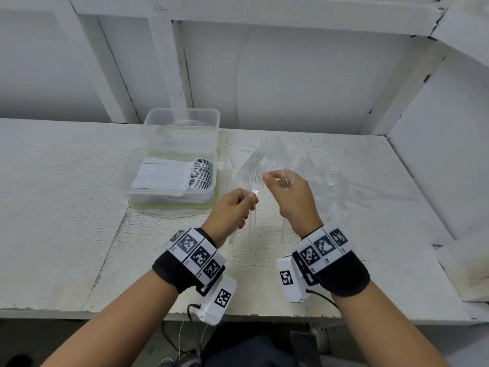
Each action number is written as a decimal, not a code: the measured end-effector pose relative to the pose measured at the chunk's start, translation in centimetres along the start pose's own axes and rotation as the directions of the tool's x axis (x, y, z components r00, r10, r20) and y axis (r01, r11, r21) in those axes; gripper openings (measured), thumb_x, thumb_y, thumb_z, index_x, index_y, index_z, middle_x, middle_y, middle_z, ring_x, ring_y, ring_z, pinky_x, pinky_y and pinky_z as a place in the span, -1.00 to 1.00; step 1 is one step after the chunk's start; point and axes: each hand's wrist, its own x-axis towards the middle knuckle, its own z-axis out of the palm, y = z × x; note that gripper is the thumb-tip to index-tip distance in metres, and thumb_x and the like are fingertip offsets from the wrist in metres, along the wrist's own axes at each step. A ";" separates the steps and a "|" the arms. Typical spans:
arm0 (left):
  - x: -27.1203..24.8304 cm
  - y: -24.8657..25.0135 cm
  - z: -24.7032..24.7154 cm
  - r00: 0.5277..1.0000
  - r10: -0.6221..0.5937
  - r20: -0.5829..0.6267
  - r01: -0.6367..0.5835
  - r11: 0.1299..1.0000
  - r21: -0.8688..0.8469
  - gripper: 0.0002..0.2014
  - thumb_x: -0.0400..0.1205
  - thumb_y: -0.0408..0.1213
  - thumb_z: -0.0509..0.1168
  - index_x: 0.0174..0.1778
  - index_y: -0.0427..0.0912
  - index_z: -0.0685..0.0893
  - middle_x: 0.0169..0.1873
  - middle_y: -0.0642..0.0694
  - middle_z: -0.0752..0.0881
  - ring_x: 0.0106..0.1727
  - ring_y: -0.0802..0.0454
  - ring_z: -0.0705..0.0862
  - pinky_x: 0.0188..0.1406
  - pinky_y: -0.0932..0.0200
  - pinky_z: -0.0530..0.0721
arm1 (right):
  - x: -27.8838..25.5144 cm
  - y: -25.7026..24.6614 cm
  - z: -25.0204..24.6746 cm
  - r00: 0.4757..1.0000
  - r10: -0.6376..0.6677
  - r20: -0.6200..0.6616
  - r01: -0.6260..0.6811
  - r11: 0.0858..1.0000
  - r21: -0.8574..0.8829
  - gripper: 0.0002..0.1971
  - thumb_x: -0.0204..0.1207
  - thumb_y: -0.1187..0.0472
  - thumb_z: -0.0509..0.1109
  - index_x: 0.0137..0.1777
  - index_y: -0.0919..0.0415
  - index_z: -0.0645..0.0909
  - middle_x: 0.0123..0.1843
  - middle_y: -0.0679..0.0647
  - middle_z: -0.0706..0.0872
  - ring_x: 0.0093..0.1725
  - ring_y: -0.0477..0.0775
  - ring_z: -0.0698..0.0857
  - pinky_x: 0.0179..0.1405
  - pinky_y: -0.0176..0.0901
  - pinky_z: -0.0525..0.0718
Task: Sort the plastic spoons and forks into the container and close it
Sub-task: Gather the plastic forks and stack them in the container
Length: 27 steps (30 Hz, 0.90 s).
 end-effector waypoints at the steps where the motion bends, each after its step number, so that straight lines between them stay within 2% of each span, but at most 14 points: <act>1: 0.0 -0.1 0.0 1.000 -0.005 0.013 0.005 1.000 0.000 -0.77 0.71 -0.28 0.16 -0.27 -0.17 0.57 -0.42 0.02 0.50 -0.46 0.15 0.41 -0.53 0.29 0.40 | 0.1 0.0 0.1 1.000 -0.011 0.004 0.011 1.000 0.006 -0.91 0.56 0.03 0.35 -0.13 -0.01 0.59 -0.28 -0.15 0.60 -0.37 -0.22 0.49 -0.41 -0.33 0.37; 4: 0.1 -0.4 -0.3 0.998 -0.029 0.048 0.030 1.000 -0.009 -0.75 0.71 -0.27 0.15 -0.29 -0.17 0.57 -0.45 0.01 0.49 -0.51 0.18 0.39 -0.56 0.31 0.39 | 0.3 0.0 0.0 0.999 -0.044 0.027 0.044 0.999 0.007 -0.84 0.57 0.09 0.34 -0.26 -0.02 0.58 -0.29 -0.13 0.63 -0.38 -0.22 0.49 -0.38 -0.33 0.37; 7: 0.1 -0.4 -0.6 0.997 -0.030 0.073 0.031 1.000 -0.002 -0.76 0.71 -0.26 0.15 -0.27 -0.17 0.56 -0.44 0.00 0.49 -0.53 0.20 0.39 -0.56 0.31 0.38 | 0.2 0.1 0.0 0.993 -0.078 0.084 0.083 0.995 -0.056 -0.91 0.55 0.13 0.38 -0.19 0.04 0.63 -0.22 -0.13 0.67 -0.22 -0.20 0.60 -0.21 -0.35 0.53; 9: 0.1 -0.2 -0.6 0.995 -0.036 0.089 0.037 0.999 -0.010 -0.75 0.72 -0.21 0.13 -0.24 -0.19 0.56 -0.42 0.00 0.50 -0.54 0.21 0.38 -0.56 0.32 0.38 | 0.3 0.3 0.0 0.992 -0.102 0.079 0.110 0.988 -0.105 -0.95 0.54 0.20 0.38 -0.14 0.11 0.64 -0.22 -0.14 0.66 -0.14 -0.17 0.62 -0.12 -0.41 0.54; 11: 0.0 0.2 -0.6 0.988 -0.102 0.116 0.113 0.989 -0.096 -0.69 0.73 -0.04 0.05 -0.13 -0.16 0.56 -0.41 0.01 0.51 -0.51 0.19 0.38 -0.57 0.32 0.35 | 0.5 0.5 -0.1 0.993 -0.100 0.061 0.104 0.992 -0.071 -0.93 0.55 0.21 0.38 -0.17 0.10 0.63 -0.25 -0.15 0.64 -0.22 -0.24 0.59 -0.25 -0.42 0.49; 13: 0.0 0.5 -0.8 0.966 -0.182 0.186 0.219 0.955 -0.199 -0.61 0.74 0.05 -0.07 -0.03 -0.12 0.54 -0.44 -0.01 0.51 -0.49 0.14 0.37 -0.56 0.30 0.32 | 0.7 0.5 -0.3 0.996 -0.069 0.052 0.068 0.997 0.032 -0.89 0.54 0.20 0.38 -0.21 0.04 0.61 -0.29 -0.12 0.64 -0.43 -0.29 0.54 -0.42 -0.42 0.39; 16: -0.1 0.3 -1.2 0.936 -0.175 0.305 0.248 0.943 -0.220 -0.60 0.76 -0.02 -0.11 -0.05 -0.18 0.53 -0.53 -0.02 0.47 -0.52 0.12 0.36 -0.56 0.29 0.30 | 0.9 0.6 -0.3 0.998 -0.048 0.042 0.044 0.993 0.106 -0.89 0.54 0.20 0.40 -0.22 0.06 0.60 -0.27 -0.05 0.65 -0.58 -0.29 0.49 -0.57 -0.40 0.37; 21: -0.1 0.3 -1.5 0.903 -0.172 0.394 0.285 0.925 -0.250 -0.62 0.74 -0.04 -0.09 -0.15 -0.19 0.50 -0.58 0.01 0.44 -0.54 0.14 0.40 -0.60 0.31 0.39 | 0.8 0.8 0.4 0.997 -0.068 0.032 0.067 0.997 0.031 -0.92 0.52 0.18 0.41 -0.18 0.12 0.61 -0.28 -0.15 0.64 -0.31 -0.23 0.57 -0.35 -0.37 0.40; 25: -0.4 0.5 -1.7 0.880 -0.148 0.452 0.293 0.917 -0.272 -0.66 0.74 -0.09 -0.06 -0.17 -0.22 0.48 -0.59 0.00 0.39 -0.57 0.13 0.42 -0.61 0.29 0.46 | 0.6 0.9 0.8 0.996 -0.080 0.026 0.080 0.996 -0.024 -0.81 0.51 0.11 0.43 -0.19 0.19 0.53 -0.34 -0.12 0.57 -0.33 -0.19 0.53 -0.33 -0.28 0.46; 27: -0.4 0.5 -1.7 0.889 -0.145 0.433 0.289 0.913 -0.288 -0.67 0.75 -0.12 -0.05 -0.19 -0.21 0.46 -0.59 0.00 0.39 -0.58 0.13 0.43 -0.61 0.30 0.46 | 0.4 0.8 0.9 0.997 -0.055 0.051 0.058 0.997 -0.047 -0.79 0.55 0.08 0.37 -0.02 0.16 0.43 -0.31 -0.08 0.52 -0.33 -0.17 0.50 -0.34 -0.27 0.48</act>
